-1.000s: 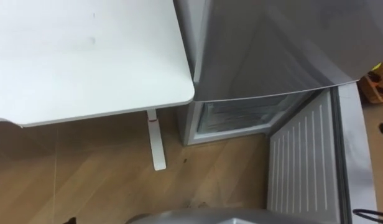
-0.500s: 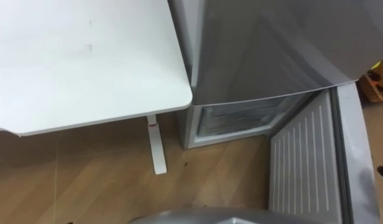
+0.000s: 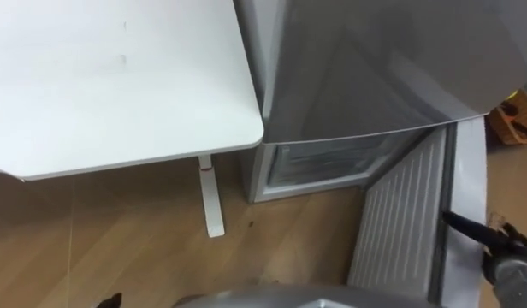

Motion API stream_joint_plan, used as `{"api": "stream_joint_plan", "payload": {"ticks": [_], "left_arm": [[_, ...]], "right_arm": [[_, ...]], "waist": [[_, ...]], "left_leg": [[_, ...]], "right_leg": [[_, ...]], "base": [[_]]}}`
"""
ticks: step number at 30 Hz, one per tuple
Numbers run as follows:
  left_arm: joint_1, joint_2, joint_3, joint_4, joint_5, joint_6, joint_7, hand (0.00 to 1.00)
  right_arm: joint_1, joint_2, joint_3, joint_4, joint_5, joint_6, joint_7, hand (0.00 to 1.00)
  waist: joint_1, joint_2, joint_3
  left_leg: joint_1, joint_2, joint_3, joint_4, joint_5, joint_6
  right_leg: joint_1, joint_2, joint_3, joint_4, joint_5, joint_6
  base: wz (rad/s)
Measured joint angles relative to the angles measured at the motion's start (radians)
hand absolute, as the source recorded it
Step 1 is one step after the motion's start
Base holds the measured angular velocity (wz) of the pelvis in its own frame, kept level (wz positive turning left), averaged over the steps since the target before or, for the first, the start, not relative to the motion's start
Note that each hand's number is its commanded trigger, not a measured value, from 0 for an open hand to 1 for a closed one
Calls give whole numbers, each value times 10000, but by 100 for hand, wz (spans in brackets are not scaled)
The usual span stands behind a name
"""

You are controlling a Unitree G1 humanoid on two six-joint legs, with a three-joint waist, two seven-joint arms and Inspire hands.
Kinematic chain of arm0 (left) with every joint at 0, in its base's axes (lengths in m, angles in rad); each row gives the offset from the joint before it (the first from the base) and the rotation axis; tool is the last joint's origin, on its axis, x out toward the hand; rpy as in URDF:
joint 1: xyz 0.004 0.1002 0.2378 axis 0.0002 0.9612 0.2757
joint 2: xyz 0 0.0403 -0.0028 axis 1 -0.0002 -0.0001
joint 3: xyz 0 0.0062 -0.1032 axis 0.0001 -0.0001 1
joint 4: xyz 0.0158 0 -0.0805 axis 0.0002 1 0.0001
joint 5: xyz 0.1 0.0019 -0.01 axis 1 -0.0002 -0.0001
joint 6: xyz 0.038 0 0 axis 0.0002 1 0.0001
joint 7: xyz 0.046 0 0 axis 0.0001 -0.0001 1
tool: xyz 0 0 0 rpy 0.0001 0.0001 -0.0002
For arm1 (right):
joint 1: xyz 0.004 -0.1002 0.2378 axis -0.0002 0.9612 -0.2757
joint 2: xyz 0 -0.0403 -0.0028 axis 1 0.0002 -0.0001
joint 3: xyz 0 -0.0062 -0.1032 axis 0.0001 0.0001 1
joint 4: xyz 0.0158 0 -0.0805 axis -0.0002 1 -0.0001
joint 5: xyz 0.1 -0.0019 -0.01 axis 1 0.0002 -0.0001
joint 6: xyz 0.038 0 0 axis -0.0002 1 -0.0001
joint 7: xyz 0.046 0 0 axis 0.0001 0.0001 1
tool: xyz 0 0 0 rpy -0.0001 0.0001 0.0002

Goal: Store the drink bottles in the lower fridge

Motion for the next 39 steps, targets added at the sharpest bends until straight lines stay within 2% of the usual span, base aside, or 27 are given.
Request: {"api": "stream_joint_plan", "payload": {"ticks": [2, 4, 7, 9, 10, 12, 13, 16, 23, 29, 32, 34, 35, 37, 39], "left_arm": [[-188, -4, -345, 96, 2, -7, 5, 0], [-387, -65, -703, 239, 8, 19, -84, 0], [-501, -64, -830, 139, 3, 58, -170, 0], [-475, -64, -858, 102, 1, 66, -206, 0], [-467, -64, -867, 77, 1, 68, -213, 0], [-461, -44, -903, 17, 3, 63, -290, 0], [-444, 24, -963, -67, 5, 71, -291, 0], [-429, 88, -1027, -85, 3, 141, -295, 0], [-380, 60, -1287, -61, -3, 145, -299, 0], [-315, -34, -1362, -63, -3, 375, -364, 0], [-258, -81, -1328, -68, 7, 415, -387, 0], [-167, -80, -1326, -82, 3, 446, -387, 0], [-107, -78, -1326, -79, 6, 484, -386, 0], [-11, -91, -1324, -140, 42, 579, -396, 0], [25, -132, -1330, -140, 27, 626, -397, 0]], "right_arm": [[206, 207, 580, -1062, -140, 186, 137, 0], [212, 299, 1081, -1807, -43, 362, 761, 0], [156, 350, 1629, -2525, 134, 368, 1581, 0], [-48, 446, 2459, -3322, 207, 347, 2733, 0], [-104, 467, 2649, -3484, 225, 347, 2961, 0], [-341, 547, 3252, -3848, 144, 386, 3674, 0], [-275, 564, 3305, -3782, 114, 430, 3823, 0], [-299, 535, 3419, -3789, 22, 598, 4202, 0], [-774, 570, 3734, -3792, -23, 595, 4775, 0], [-678, 512, 3719, -3577, -1217, 590, 4819, 0], [-667, 512, 3649, -2922, -1794, 584, 4821, 0], [-659, 508, 3623, -2274, -2040, 571, 4791, 0], [-632, 507, 3624, -1856, -2270, 580, 4764, 0], [-630, 528, 3568, -1315, -2903, 589, 4720, 0], [-704, 616, 3093, -321, -3716, 528, 4596, 0]], "waist": [[6, 21, 8], [51, 88, -1], [220, 91, -10], [243, 72, -10], [270, 69, -10], [504, 24, 0], [540, -15, 41], [688, -88, 31], [776, 34, 49], [731, 119, 46], [734, 139, 34], [728, 119, 5], [729, 57, -35], [690, 60, -39], [575, 45, -40]], "left_leg": [[-86, 47, 33, 12, 27, -46], [-149, 79, 22, 66, 55, -94], [-246, 98, -30, 74, 106, -160], [-263, 106, -114, 81, 156, -193], [-252, 107, -127, 82, 163, -195], [-223, 97, -213, 109, 164, -196], [-286, 81, -325, 196, 162, -193], [-336, 81, -372, 304, 146, -176], [-380, 77, -473, 377, 130, -162], [-378, 69, -654, 378, 127, -168], [-368, 56, -660, 357, 129, -167], [-346, 51, -660, 355, 129, -166], [-323, 50, -679, 354, 129, -166], [-284, 41, -731, 355, 129, -166], [-325, -7, -931, 394, 129, -163]], "right_leg": [[-109, 54, 4, 1, 57, -71], [-217, 98, 25, 5, 88, -122], [-338, 75, -9, 12, 111, -166], [-330, 73, -82, 5, 103, -203], [-326, 71, -96, 4, 100, -208], [-266, 53, -163, -16, 86, -210], [-225, 42, -297, -17, 64, -204], [-182, 36, -326, -14, 64, -204], [-122, 35, -429, 19, 73, -203], [-13, -25, -605, -35, 71, -206], [3, -20, -616, -43, 70, -205], [56, -29, -637, -89, 70, -204], [128, -49, -673, -174, 72, -202], [167, -58, -713, -206, 69, -199], [267, -107, -873, -258, 50, -175]], "base": [[-18], [-11], [0], [12], [10], [15], [23], [6], [6], [9], [0], [2], [6], [9], [22]]}}
